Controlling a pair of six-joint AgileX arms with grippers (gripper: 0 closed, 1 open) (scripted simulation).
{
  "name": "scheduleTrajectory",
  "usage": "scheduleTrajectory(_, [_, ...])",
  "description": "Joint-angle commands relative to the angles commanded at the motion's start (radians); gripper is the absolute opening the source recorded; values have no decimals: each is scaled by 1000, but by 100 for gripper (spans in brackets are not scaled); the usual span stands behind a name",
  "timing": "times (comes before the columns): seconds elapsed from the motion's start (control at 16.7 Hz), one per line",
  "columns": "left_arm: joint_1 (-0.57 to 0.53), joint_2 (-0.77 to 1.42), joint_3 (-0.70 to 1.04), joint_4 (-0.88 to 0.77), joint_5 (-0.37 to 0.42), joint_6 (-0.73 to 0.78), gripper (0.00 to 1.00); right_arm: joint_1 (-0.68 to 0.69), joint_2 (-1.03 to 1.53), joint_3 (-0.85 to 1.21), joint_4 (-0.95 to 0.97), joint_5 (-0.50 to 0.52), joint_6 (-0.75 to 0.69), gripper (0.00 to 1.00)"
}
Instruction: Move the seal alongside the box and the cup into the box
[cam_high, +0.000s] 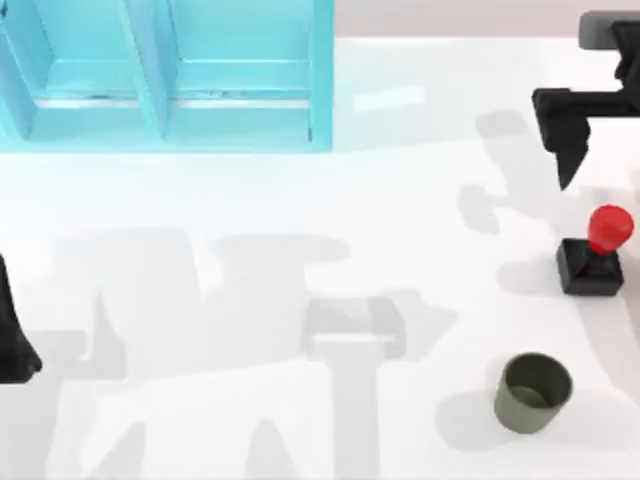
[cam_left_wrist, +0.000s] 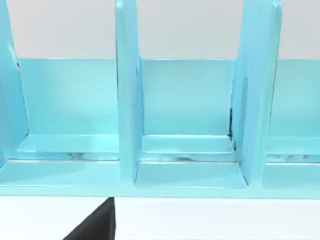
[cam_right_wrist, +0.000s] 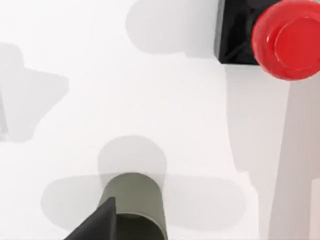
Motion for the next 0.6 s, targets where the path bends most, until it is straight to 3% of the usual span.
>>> scheduleTrajectory(0.36, [0,0,0,0,0,0,100,145,-221,-490,208,2,146,100])
scheduleTrajectory(0.6, [0,0,0,0,0,0,100,212,-326,-659,307,-1,213,100])
